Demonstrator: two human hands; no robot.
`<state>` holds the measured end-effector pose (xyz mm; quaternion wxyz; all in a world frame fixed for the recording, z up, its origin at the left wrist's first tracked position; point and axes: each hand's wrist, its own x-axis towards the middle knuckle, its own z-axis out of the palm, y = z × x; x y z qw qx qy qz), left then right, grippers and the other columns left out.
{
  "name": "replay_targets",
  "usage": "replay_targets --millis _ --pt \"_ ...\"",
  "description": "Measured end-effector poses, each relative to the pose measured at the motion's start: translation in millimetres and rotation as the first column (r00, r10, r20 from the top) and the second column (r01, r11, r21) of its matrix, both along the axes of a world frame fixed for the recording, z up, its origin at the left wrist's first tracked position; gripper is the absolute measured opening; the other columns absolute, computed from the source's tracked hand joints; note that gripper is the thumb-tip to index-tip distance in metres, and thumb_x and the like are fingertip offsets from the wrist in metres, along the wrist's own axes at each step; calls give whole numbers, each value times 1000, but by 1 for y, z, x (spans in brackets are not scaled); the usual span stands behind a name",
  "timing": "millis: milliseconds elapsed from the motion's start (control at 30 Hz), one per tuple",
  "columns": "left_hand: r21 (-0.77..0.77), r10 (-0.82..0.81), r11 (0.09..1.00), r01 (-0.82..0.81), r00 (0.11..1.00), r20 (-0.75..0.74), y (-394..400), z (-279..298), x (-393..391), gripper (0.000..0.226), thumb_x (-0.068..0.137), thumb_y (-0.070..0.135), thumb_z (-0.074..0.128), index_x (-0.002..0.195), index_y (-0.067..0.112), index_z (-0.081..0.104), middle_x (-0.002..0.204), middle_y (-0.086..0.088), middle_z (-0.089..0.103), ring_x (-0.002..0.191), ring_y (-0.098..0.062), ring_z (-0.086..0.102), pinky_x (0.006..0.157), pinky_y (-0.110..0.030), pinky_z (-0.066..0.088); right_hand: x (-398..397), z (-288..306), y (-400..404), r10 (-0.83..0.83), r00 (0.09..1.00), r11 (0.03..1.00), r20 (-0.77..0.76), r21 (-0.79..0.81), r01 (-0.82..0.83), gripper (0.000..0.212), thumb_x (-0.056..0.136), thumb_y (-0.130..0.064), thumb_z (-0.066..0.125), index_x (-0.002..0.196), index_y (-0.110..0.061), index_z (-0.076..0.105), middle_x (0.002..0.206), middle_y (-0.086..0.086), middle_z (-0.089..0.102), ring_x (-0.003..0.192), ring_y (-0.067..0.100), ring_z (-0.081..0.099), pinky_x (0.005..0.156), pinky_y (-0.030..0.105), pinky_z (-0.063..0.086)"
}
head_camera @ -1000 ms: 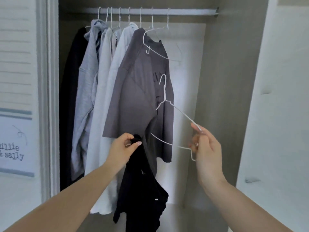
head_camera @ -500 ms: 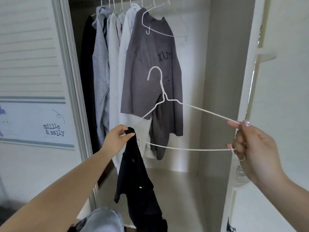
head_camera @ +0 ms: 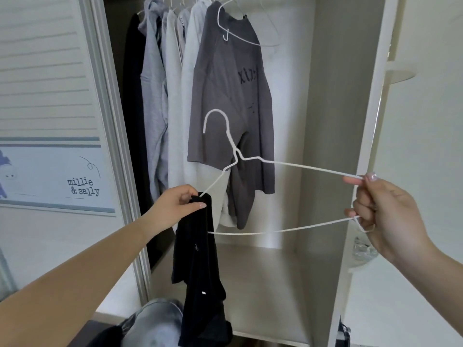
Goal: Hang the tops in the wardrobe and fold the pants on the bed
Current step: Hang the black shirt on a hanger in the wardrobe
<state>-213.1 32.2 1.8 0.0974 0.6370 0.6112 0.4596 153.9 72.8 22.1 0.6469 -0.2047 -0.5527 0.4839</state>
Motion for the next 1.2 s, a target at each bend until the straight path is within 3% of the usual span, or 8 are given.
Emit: replay_targets --millis 167,300,433,567,767,967,1067,1200 --pt "137 -87 988 71 989 116 -1 12 31 16 83 19 71 76 18 57 51 14 55 48 3 48 52 -8 39 -16 -17 5 44 999 999 21 -32 -43 45 83 -43 54 83 0 66 48 -7 28 37 6 32 49 19 46" --pt "227 -69 974 13 969 238 2 21 42 16 85 25 69 77 22 55 68 -18 54 63 -20 51 64 -32 46 -14 -29 16 160 987 978 -22 -130 -162 48 82 -51 52 95 -8 72 54 -5 34 38 9 32 57 23 53" --pt "228 -62 974 9 972 226 3 22 48 14 87 25 67 83 26 53 67 -4 63 64 -16 59 67 -33 49 -8 -61 25 254 935 876 -247 -351 -330 57 87 -60 40 85 -16 76 77 1 68 76 15 67 81 40 57" --pt "234 -104 971 43 961 258 5 20 55 14 89 23 65 93 33 56 69 3 70 65 -10 67 64 -22 51 -34 -120 6 227 963 898 144 -414 -149 28 99 -27 43 96 -20 70 100 6 70 92 15 67 83 32 50" --pt "268 -90 963 30 973 214 10 19 68 4 90 25 63 90 28 65 84 10 67 75 -1 59 75 -15 46 -89 -118 -14 231 633 946 739 -19 -323 41 81 -42 62 119 -52 50 112 -31 59 96 -7 60 83 13 49" --pt "281 -73 959 32 987 140 -1 24 61 20 96 26 52 96 41 66 97 22 65 90 10 56 80 -2 38 -100 -143 -7 237 376 909 896 -69 -411 39 70 -65 56 82 -28 62 57 -16 50 52 -2 44 53 14 35" --pt "288 -27 958 0 996 87 -7 23 46 23 99 25 47 102 40 64 89 32 62 85 14 54 78 1 34 -86 -155 -4 282 139 869 949 -191 -457 21 78 -62 57 76 -41 60 61 -20 60 53 -5 52 53 7 37" --pt "194 10 981 15 992 -126 -19 8 22 22 100 24 45 103 37 63 77 33 60 73 16 53 72 0 36 -54 -135 16 161 62 932 985 -131 -336 36 90 -48 57 111 -20 61 86 -10 69 59 3 63 58 9 42"
